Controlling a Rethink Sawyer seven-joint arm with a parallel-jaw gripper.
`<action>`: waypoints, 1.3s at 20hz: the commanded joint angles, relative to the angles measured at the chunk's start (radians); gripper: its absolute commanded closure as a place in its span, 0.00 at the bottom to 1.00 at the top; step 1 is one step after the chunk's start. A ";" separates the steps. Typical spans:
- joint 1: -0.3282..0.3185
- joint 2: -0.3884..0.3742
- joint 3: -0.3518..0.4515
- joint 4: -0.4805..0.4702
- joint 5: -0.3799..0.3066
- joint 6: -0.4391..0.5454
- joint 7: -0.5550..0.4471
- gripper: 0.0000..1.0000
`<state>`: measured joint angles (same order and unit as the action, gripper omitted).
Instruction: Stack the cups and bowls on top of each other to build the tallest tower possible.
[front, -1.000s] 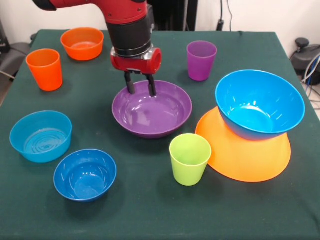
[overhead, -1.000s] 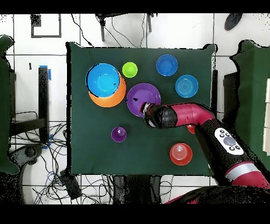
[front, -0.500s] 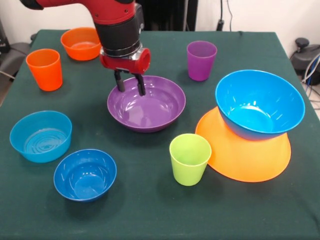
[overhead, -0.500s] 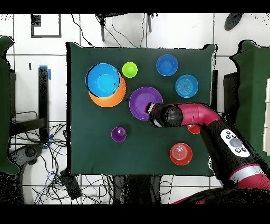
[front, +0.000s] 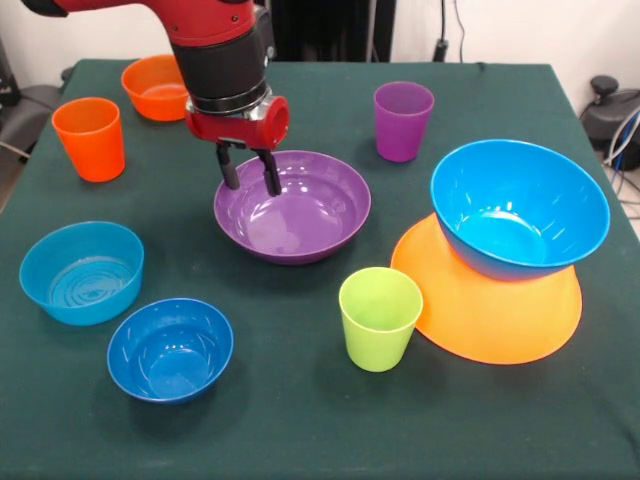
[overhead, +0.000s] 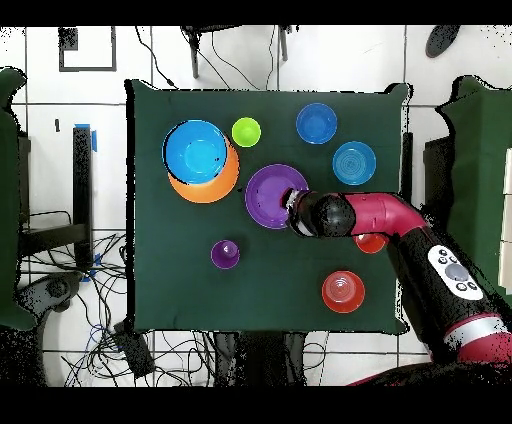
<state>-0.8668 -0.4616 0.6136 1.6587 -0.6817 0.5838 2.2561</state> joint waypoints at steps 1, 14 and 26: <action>0.006 -0.007 0.064 -0.051 -0.029 0.130 -0.332 0.00; -0.019 -0.019 0.055 -0.015 -0.031 0.114 -0.333 0.00; -0.028 0.002 0.040 -0.027 -0.067 0.096 -0.337 0.00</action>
<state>-0.9082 -0.4831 0.6447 1.6588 -0.6828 0.5923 2.2036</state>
